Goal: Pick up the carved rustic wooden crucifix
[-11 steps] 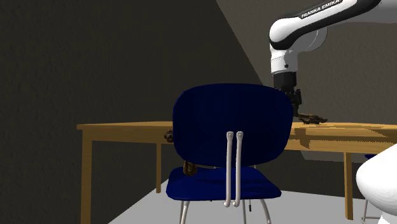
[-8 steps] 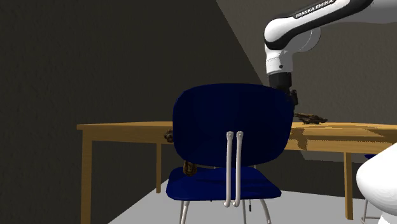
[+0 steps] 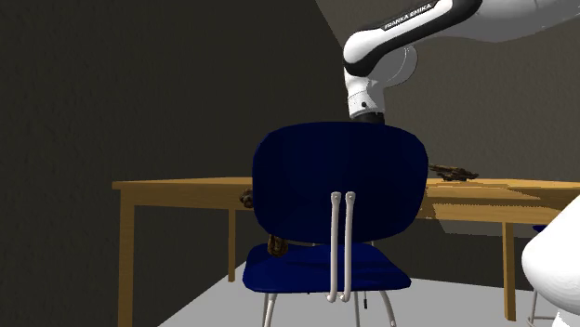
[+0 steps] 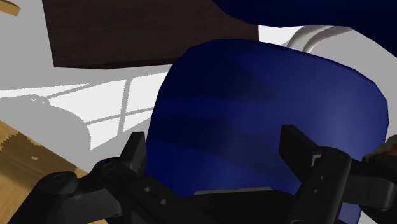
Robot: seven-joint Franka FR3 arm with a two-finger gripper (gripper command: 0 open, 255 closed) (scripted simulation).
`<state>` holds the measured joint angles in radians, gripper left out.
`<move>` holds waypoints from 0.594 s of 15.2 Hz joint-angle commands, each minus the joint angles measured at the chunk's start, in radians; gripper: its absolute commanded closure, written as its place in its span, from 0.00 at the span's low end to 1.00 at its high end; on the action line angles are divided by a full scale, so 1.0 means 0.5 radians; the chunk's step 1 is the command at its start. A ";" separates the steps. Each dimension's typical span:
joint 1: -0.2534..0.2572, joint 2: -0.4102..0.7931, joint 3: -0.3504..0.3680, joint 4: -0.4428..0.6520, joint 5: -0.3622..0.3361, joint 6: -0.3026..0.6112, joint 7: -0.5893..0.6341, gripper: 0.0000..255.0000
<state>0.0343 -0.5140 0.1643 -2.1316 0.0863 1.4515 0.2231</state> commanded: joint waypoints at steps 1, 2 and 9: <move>0.010 0.133 0.068 0.096 0.075 -0.039 0.149 0.00; 0.014 0.203 0.098 0.147 0.109 -0.055 0.219 0.00; 0.063 0.733 0.275 0.556 0.317 -0.143 0.709 0.00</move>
<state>0.0613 -0.1917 0.2897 -1.8930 0.2306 1.3897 0.5378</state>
